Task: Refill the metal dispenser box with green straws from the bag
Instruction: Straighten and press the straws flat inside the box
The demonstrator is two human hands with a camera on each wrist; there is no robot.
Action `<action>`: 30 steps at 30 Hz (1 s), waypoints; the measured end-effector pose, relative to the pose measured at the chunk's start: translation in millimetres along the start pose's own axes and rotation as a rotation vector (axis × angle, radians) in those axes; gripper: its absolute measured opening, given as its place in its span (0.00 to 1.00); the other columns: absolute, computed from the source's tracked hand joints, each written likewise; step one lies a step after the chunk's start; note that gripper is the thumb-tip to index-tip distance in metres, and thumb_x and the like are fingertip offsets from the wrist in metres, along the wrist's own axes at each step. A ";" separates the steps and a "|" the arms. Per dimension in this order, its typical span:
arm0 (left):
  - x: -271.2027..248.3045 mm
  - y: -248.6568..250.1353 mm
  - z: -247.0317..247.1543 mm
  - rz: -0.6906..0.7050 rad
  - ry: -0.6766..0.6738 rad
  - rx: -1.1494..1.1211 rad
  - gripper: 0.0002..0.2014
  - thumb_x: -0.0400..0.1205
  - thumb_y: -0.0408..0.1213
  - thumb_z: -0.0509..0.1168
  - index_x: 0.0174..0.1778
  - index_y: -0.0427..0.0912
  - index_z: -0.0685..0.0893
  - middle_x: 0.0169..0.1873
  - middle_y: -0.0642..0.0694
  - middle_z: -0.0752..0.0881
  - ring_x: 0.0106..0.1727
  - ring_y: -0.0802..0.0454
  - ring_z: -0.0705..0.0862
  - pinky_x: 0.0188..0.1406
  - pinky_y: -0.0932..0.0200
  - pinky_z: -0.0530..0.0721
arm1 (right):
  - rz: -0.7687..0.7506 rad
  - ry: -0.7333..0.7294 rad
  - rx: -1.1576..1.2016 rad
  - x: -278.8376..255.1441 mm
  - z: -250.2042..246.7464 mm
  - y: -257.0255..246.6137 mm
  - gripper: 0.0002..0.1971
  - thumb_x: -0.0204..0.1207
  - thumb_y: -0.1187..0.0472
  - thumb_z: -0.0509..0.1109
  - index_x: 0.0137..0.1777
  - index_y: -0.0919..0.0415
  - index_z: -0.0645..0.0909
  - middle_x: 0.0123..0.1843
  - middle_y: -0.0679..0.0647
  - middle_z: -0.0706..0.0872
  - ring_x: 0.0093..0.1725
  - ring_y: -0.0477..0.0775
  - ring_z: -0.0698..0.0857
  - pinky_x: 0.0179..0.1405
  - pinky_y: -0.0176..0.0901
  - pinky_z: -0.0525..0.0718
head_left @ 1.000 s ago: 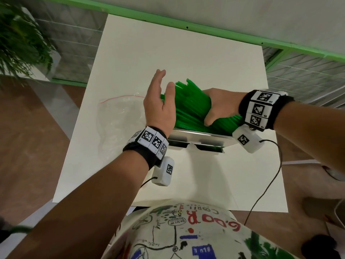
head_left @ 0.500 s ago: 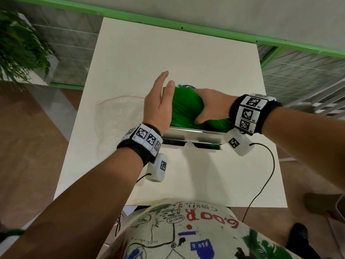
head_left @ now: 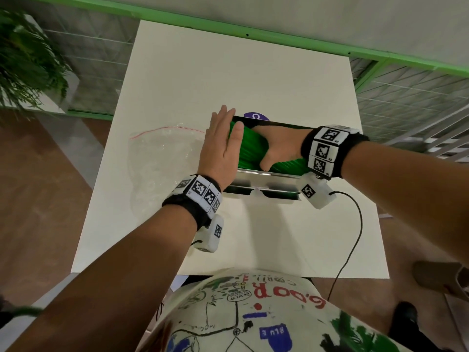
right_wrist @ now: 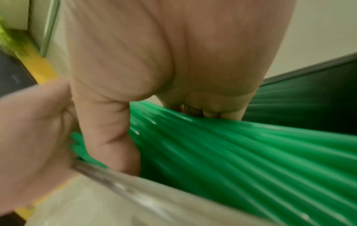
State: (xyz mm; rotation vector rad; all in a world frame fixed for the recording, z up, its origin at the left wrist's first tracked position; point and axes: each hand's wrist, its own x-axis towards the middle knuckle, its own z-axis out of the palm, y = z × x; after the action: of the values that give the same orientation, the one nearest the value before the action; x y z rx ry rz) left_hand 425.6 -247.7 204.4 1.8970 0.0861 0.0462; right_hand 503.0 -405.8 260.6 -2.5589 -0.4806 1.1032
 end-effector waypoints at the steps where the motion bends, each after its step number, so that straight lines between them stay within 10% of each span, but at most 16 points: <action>1: 0.4 -0.1 1.1 -0.004 -0.028 0.036 0.33 0.90 0.59 0.46 0.90 0.47 0.64 0.92 0.50 0.57 0.93 0.53 0.47 0.92 0.44 0.49 | 0.011 -0.018 -0.030 1.6 2.4 -0.5 0.37 0.59 0.57 0.84 0.69 0.54 0.74 0.57 0.51 0.85 0.51 0.51 0.85 0.48 0.50 0.88; 7: 5.2 0.9 -2.6 -0.016 -0.097 0.124 0.33 0.93 0.56 0.52 0.92 0.44 0.57 0.93 0.48 0.51 0.93 0.53 0.45 0.91 0.52 0.47 | 0.022 0.025 -0.169 9.5 9.2 -8.6 0.37 0.58 0.54 0.84 0.69 0.53 0.75 0.53 0.50 0.85 0.49 0.52 0.85 0.47 0.47 0.87; 11: 5.4 4.5 -2.5 0.058 0.021 0.140 0.26 0.90 0.46 0.63 0.84 0.42 0.73 0.88 0.45 0.67 0.89 0.52 0.63 0.86 0.59 0.61 | 0.023 0.140 -0.226 2.9 5.9 -9.8 0.29 0.58 0.53 0.84 0.59 0.51 0.77 0.44 0.46 0.84 0.41 0.49 0.84 0.34 0.40 0.79; 19: 12.5 22.3 -9.0 0.122 0.281 -0.051 0.15 0.82 0.46 0.73 0.63 0.46 0.87 0.59 0.52 0.88 0.61 0.56 0.86 0.66 0.58 0.84 | -0.072 0.230 -0.145 -16.9 -14.4 -14.8 0.28 0.60 0.53 0.82 0.61 0.53 0.79 0.45 0.50 0.87 0.43 0.52 0.86 0.43 0.48 0.87; 25: 12.3 3.0 -7.5 0.062 0.120 0.086 0.26 0.83 0.49 0.68 0.75 0.42 0.81 0.74 0.47 0.82 0.73 0.56 0.78 0.79 0.53 0.75 | 0.000 0.071 -0.158 -4.9 1.2 9.2 0.37 0.61 0.49 0.83 0.69 0.52 0.73 0.54 0.48 0.83 0.51 0.52 0.84 0.43 0.42 0.82; 30: 6.0 -3.7 -6.1 0.063 -0.131 0.290 0.34 0.89 0.57 0.58 0.89 0.45 0.64 0.92 0.47 0.57 0.93 0.49 0.49 0.92 0.42 0.50 | 0.021 0.051 -0.196 2.2 13.1 18.3 0.32 0.64 0.57 0.81 0.68 0.57 0.73 0.52 0.52 0.83 0.52 0.57 0.85 0.46 0.46 0.82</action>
State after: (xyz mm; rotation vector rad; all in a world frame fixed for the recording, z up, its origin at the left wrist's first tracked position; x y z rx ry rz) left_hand 430.9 -240.3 202.8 2.1869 -0.0595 -0.0509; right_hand 498.0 -419.2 243.2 -2.7594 -0.5770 1.0408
